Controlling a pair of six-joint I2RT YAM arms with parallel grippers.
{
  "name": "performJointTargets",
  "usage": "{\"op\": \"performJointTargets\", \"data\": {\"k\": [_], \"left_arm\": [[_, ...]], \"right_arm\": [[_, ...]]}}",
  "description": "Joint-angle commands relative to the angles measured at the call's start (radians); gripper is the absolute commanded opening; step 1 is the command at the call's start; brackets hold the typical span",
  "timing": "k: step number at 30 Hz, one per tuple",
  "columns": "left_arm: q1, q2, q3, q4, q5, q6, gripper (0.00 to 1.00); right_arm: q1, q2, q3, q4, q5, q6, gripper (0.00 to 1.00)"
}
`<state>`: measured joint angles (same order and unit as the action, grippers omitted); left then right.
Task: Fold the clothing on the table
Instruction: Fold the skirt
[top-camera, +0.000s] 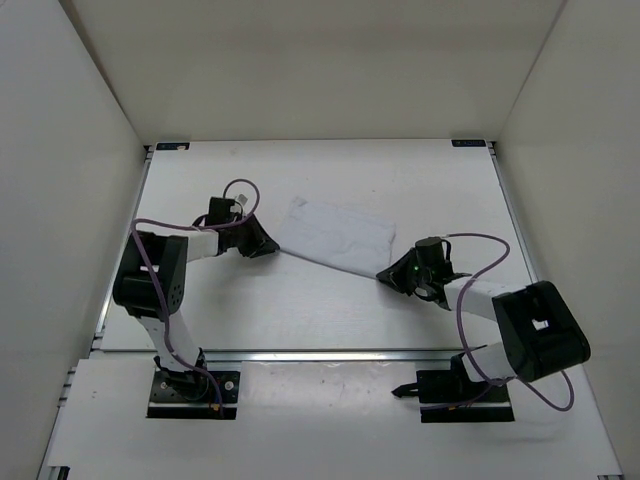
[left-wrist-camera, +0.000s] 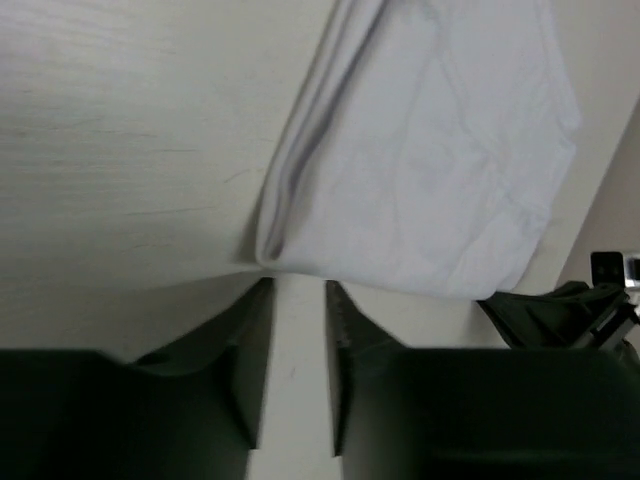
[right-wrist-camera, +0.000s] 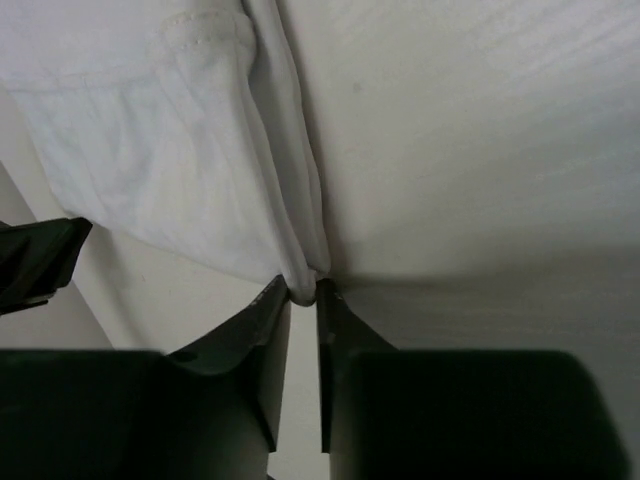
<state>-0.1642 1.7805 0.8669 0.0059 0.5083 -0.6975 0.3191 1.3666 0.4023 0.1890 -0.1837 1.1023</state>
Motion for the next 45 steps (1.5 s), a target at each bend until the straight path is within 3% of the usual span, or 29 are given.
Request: {"op": "performJointTargets", "data": {"k": [1,2,4,9,16,17,21,24,31,41,43,45], "left_arm": [[-0.024,0.032,0.049,-0.06,-0.097,0.035,0.31],[-0.037,0.058,0.067,-0.076,-0.094,0.042,0.22],[-0.047,0.091,0.084,-0.087,-0.096,0.052,0.0],[-0.129,0.122,0.075,-0.103,-0.08,0.069,0.0],[-0.314,-0.07,-0.129,-0.02,-0.108,-0.017,0.0],[-0.325,-0.084,-0.146,0.009,-0.122,-0.042,0.03],[-0.322,-0.106,-0.134,0.034,-0.137,-0.077,0.41],[-0.313,-0.047,-0.033,-0.003,-0.162,-0.065,0.47],[-0.324,0.114,0.171,-0.089,-0.223,-0.056,0.45],[-0.293,0.183,0.214,-0.118,-0.35,-0.085,0.45],[-0.282,0.194,0.213,-0.116,-0.353,-0.091,0.47],[-0.27,0.207,0.221,-0.126,-0.355,-0.097,0.56]], "right_arm": [[-0.017,0.043,0.044,0.067,0.032,0.002,0.1],[-0.034,0.051,0.049,0.067,0.027,-0.025,0.01],[-0.075,0.066,0.067,0.037,0.004,-0.087,0.0],[-0.259,0.046,0.134,-0.118,-0.149,-0.356,0.0],[-0.46,0.046,0.346,-0.515,-0.23,-0.758,0.0],[-0.481,0.067,0.383,-0.573,-0.234,-0.78,0.01],[-0.465,0.105,0.414,-0.651,-0.22,-0.872,0.0],[-0.437,0.095,0.408,-0.626,-0.212,-0.855,0.0],[-0.407,0.107,0.392,-0.6,-0.227,-0.819,0.0],[-0.402,0.106,0.357,-0.599,-0.244,-0.838,0.0],[-0.402,0.098,0.362,-0.603,-0.244,-0.841,0.0],[-0.4,0.097,0.359,-0.609,-0.243,-0.845,0.0]]}}
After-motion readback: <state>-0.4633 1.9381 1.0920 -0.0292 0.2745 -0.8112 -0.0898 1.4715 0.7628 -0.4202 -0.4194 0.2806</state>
